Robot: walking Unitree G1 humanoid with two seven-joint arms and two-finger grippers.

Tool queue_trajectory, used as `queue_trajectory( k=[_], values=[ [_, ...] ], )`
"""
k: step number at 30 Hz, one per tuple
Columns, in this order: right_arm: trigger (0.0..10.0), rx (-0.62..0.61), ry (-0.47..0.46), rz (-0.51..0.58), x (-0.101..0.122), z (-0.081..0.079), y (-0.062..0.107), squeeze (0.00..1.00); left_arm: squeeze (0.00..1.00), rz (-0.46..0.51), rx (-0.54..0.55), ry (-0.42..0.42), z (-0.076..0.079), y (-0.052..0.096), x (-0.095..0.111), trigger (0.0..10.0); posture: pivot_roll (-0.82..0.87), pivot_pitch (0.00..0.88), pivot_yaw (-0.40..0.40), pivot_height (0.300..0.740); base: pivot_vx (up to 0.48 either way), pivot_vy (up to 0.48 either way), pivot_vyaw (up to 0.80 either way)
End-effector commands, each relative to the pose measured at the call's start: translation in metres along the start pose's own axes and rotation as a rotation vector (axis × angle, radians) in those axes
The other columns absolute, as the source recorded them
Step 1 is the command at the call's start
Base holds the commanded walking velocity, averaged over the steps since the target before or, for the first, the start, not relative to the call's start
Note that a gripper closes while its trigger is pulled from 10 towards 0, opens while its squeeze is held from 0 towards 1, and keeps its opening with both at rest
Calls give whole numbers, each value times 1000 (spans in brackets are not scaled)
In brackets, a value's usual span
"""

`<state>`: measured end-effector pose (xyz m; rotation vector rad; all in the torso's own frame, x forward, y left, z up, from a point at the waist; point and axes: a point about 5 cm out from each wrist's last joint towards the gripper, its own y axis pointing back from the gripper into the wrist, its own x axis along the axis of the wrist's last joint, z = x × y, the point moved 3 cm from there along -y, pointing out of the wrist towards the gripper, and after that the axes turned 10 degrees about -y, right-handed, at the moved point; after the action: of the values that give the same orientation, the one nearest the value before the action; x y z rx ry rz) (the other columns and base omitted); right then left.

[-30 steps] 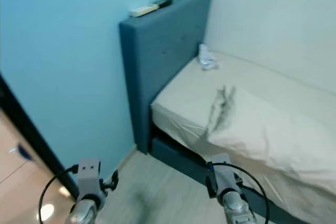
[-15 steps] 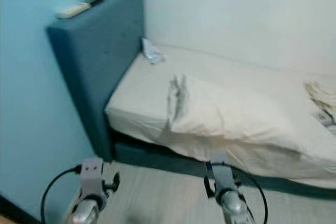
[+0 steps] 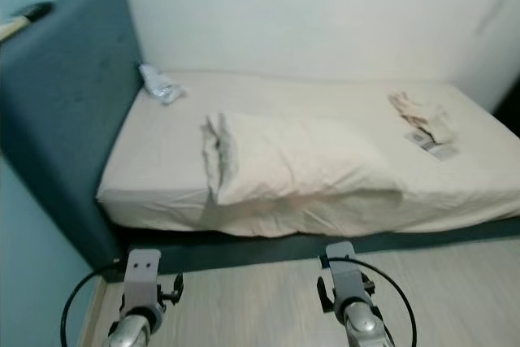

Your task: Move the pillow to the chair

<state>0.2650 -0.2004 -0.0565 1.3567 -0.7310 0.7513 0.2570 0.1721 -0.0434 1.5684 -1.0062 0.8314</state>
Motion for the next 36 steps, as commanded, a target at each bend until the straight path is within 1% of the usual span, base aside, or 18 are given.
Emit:
queue_trajectory(
  k=[1,4,5,7,8,12,13,18,23,36],
  values=[
    [10000,-7,9,-8,-2,4,1,0,0,12,-19,-7,5,0,2,10000,1,24,-29,740,0,0,-800],
    [10000,2,-8,5,1,3,0,0,0,44,-13,-10,5,0,7,10000,3,24,-33,740,0,0,-683],
    [10000,11,8,15,3,3,0,0,0,50,-15,-11,6,0,8,10000,5,24,-35,740,0,0,0],
    [10000,10,6,23,4,3,0,0,0,52,-14,-24,5,0,8,10000,5,26,-36,740,0,0,0],
    [10000,14,-16,48,9,2,0,0,0,59,-17,-31,5,1,9,10000,6,27,-37,740,0,0,0],
    [10000,35,-49,97,18,-2,-1,0,0,70,-28,-28,7,1,10,10000,9,31,-35,740,0,0,0],
    [10000,45,-40,92,19,-6,-3,0,0,70,-30,-29,7,0,11,10000,8,31,-33,740,0,0,0],
    [10000,57,-34,81,19,-10,-3,0,0,91,-31,-23,8,-1,15,10000,13,34,-35,740,0,0,0],
    [10000,59,-36,85,19,-11,-3,0,0,109,-37,-11,9,-2,19,10000,13,37,-32,740,0,0,0],
    [10000,54,-41,87,19,-10,-3,0,0,133,-53,-5,9,-2,23,10000,10,39,-26,740,338,0,0]
  ],
)
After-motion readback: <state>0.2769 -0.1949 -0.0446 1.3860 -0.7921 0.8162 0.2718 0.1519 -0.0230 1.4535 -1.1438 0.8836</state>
